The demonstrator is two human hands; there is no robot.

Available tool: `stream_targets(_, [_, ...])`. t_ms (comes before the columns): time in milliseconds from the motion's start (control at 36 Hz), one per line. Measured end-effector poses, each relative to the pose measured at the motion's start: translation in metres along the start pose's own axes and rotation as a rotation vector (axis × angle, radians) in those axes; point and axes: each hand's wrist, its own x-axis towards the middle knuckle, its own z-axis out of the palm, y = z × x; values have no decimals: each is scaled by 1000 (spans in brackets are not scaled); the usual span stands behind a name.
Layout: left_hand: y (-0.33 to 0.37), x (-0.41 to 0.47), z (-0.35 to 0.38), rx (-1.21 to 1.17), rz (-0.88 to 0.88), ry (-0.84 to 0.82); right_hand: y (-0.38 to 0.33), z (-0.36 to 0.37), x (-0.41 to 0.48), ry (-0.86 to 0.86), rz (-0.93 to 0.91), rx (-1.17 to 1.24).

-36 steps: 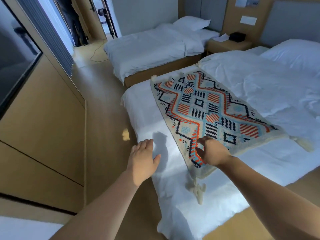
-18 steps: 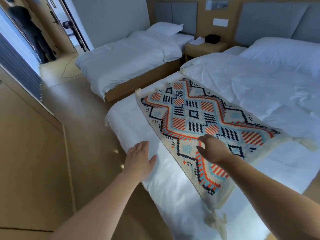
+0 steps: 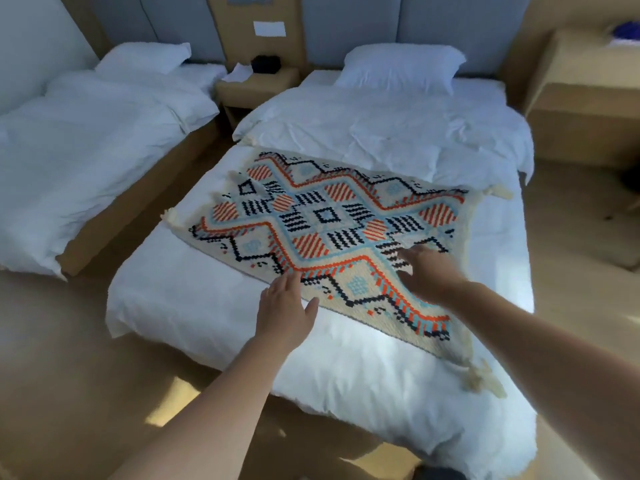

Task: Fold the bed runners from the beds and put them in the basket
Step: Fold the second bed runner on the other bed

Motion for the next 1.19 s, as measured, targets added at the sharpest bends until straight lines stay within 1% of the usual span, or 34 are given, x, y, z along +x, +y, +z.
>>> stream_targets(111, [-12, 20, -1, 10, 100, -44, -9, 0, -17, 13, 97, 16])
stream_targets(194, [-6, 38, 0, 11, 194, -49, -4, -1, -26, 23, 166, 15])
stream_targets(417, [38, 80, 17, 68, 361, -167, 25, 4, -33, 37, 342, 65])
stream_targets(611, [93, 136, 32, 114, 455, -249, 68, 6, -4, 44, 427, 119])
stream_targets(722, [130, 182, 49, 127, 471, -289, 111, 10, 35, 12, 450, 147])
stream_targets(806, [156, 227, 75, 139, 458, -316, 156, 19, 79, -29, 453, 157])
stream_targets(889, [180, 271, 112, 183, 445, -345, 206, 35, 129, -67, 467, 156])
stream_targets(1000, [215, 327, 173, 171, 425, -361, 272, 64, 198, -114, 483, 156])
stream_targets(1194, [254, 419, 274, 196, 434, -369, 369, 107, 300, -126, 524, 155])
